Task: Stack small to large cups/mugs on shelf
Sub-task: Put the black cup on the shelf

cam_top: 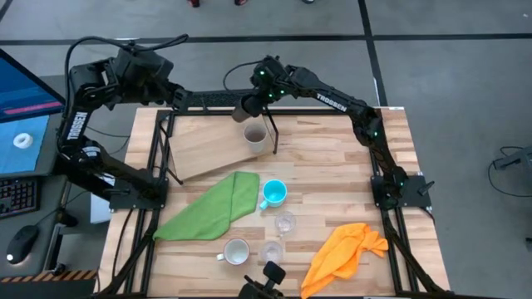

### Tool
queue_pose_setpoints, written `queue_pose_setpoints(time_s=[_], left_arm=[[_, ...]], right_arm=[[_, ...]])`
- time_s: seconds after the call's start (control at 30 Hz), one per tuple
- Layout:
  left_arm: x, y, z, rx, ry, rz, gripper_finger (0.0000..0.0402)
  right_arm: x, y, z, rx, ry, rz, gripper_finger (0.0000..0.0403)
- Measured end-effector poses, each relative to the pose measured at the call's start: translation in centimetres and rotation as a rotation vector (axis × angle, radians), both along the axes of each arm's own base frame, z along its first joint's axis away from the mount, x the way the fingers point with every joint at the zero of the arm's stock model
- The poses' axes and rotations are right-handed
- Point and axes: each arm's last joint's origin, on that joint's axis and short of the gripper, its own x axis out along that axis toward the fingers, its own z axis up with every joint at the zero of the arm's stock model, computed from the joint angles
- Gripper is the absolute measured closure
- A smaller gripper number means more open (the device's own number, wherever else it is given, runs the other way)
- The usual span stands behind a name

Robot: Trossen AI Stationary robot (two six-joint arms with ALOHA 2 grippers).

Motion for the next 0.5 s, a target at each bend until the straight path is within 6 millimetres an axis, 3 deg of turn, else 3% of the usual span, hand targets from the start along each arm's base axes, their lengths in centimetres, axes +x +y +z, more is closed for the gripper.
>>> queue_pose_setpoints(time_s=[0.17, 0.5], left_arm=[[0.0, 0.0, 0.0, -0.001, -0.001, 0.001, 0.021], [0.0, 0.0, 0.0, -0.021, -0.023, 0.025, 0.021]], right_arm=[[0.1, 0.1, 0.0, -0.031, 0.016, -0.009, 0.0399], [1.2, -0.3, -3.1, -0.017, 0.096, -0.001, 0.0399]])
